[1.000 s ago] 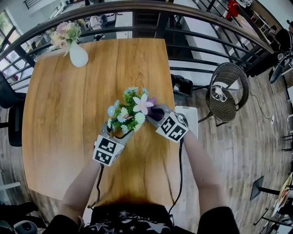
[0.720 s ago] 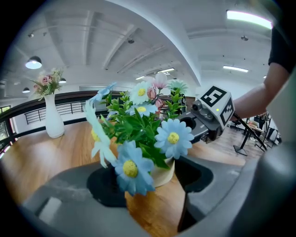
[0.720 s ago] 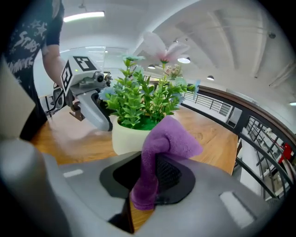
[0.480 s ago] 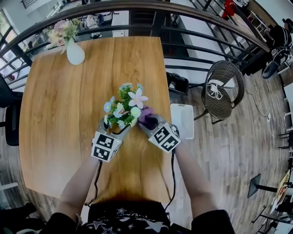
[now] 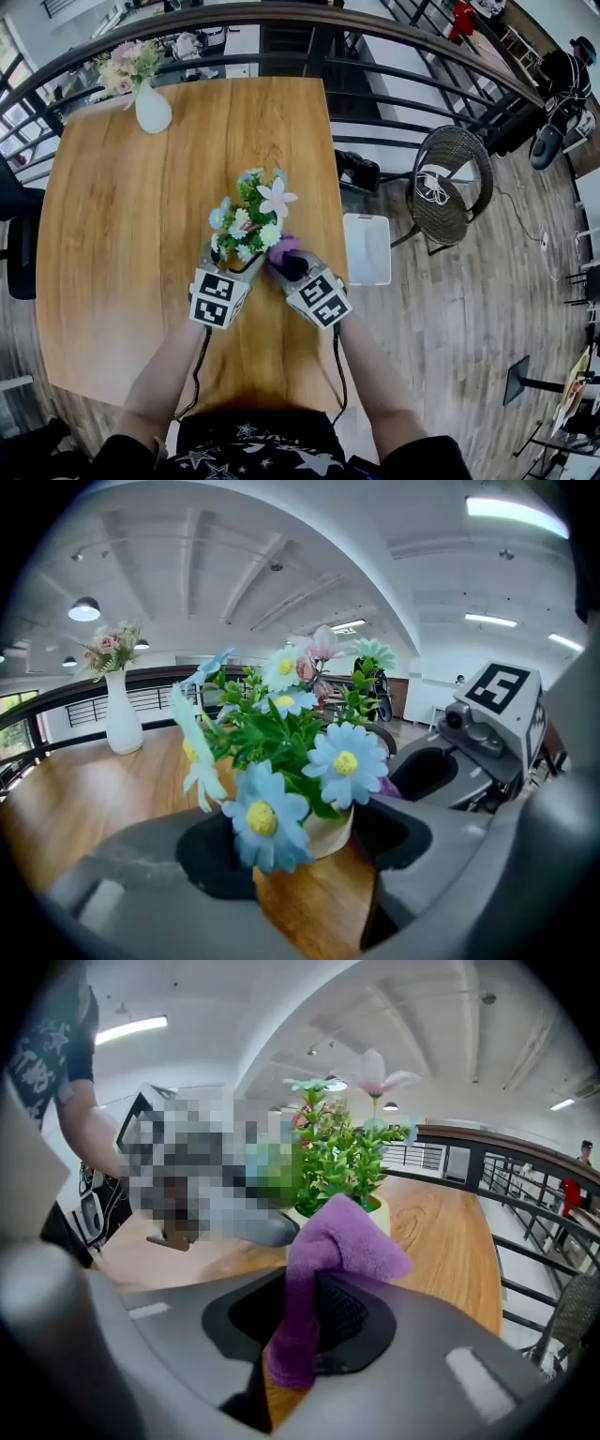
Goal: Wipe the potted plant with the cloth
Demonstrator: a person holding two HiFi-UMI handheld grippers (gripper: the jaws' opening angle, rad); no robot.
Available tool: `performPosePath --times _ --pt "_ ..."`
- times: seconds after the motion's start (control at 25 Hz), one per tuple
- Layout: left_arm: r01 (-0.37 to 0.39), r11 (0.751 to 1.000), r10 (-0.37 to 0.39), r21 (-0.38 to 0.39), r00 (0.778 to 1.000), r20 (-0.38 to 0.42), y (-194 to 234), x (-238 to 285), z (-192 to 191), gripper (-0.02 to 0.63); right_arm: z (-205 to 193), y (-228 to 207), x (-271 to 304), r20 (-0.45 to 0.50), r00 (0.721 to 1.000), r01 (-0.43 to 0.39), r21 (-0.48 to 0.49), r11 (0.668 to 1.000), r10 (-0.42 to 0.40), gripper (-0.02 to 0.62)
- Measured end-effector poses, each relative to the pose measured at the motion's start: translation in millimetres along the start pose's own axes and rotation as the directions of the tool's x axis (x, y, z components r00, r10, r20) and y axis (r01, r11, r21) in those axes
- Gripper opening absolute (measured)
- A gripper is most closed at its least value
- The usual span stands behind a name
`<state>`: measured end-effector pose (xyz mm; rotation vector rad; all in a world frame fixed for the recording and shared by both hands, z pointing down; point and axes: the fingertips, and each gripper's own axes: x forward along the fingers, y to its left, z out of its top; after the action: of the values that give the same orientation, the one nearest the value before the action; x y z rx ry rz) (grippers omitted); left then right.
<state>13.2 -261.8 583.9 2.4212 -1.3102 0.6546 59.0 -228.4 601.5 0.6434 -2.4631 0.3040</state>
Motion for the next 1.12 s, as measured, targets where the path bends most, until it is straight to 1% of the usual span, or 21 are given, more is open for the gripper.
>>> performPosePath --times 0.2,0.36,0.68,0.76,0.96,1.12 --pt "-0.004 1.0 0.004 -0.007 1.0 -0.007 -1 0 0 0.324 -2 11 1 0.016 1.0 -0.003 0.046 0.999 0.002 0.08" --pt "-0.015 1.0 0.015 -0.016 1.0 -0.014 -2 0 -1 0.324 -3 13 0 0.016 1.0 0.007 0.063 0.998 -0.008 0.08" --pt "-0.03 1.0 0.029 -0.008 0.999 -0.017 -4 -1 -3 0.324 -4 20 -6 0.011 1.0 0.015 0.089 0.996 -0.016 0.081" --pt "-0.032 0.999 0.032 -0.002 0.999 -0.021 -4 0 -3 0.324 -4 18 -7 0.009 1.0 0.028 0.092 0.995 -0.029 0.081" --pt "-0.027 0.998 0.029 0.056 0.999 -0.038 -12 -1 -9 0.324 -7 7 -10 0.008 0.997 0.079 0.124 0.989 -0.08 0.081" --pt "-0.008 0.998 0.01 0.061 0.999 -0.037 -20 -2 -12 0.324 -10 -7 -17 -0.003 0.992 0.124 0.139 0.982 -0.125 0.083"
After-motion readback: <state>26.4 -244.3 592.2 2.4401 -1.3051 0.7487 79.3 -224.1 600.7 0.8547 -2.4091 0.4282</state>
